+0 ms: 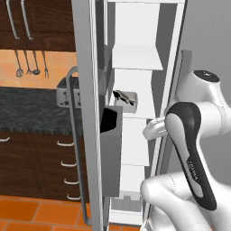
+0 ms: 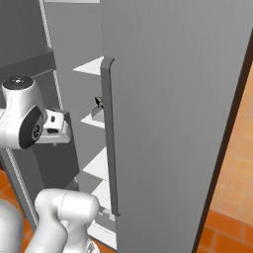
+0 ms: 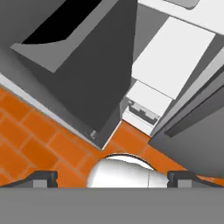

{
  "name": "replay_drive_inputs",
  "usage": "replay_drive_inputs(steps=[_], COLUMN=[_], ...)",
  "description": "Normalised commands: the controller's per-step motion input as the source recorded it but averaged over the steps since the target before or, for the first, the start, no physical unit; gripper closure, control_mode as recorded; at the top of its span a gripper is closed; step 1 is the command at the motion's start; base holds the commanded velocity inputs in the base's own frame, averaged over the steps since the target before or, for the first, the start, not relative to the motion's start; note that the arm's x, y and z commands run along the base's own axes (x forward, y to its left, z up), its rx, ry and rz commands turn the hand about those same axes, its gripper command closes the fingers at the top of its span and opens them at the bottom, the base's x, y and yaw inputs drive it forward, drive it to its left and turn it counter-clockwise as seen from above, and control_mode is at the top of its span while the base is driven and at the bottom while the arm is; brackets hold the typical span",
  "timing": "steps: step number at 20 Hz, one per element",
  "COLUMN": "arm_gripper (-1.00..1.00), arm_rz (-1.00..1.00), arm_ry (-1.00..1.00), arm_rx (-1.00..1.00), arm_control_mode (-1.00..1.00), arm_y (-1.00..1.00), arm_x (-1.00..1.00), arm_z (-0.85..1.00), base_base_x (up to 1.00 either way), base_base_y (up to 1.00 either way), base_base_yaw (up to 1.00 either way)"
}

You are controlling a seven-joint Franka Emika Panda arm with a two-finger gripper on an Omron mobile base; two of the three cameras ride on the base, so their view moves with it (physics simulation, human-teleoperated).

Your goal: Take the meat container that has the fish and place it on the second highest rack of the freezer. Then take the vegetable container that has the bell pepper and onion and place it on the highest rack of the freezer.

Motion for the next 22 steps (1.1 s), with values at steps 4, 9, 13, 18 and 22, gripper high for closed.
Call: replay_drive_inputs(steps=[4,9,13,18,22], arm_gripper=[-1.0,-1.0,-1.0,-1.0,-1.0], arm_rz=[0.22,0.04,-0.01,0.0,0.0], arm_ry=[-0.02,-0.13,0.0,0.0,0.0], arm_rx=[-0.16,-0.03,0.0,0.0,0.0], arm_control_mode=[-1.0,-1.0,1.0,1.0,1.0], arm_y=[-0.04,-0.12,0.0,0.0,0.0], arm_x=[-1.0,-0.72,-0.04,0.0,0.0], arm_z=[0.06,0.16,0.0,0.0,0.0], base_base_x=[0.0,0.0,-0.01,-0.67,-0.55], base_base_y=[0.0,0.0,0.0,-0.13,-0.19], base_base_yaw=[0.0,0.0,0.0,0.08,0.3])
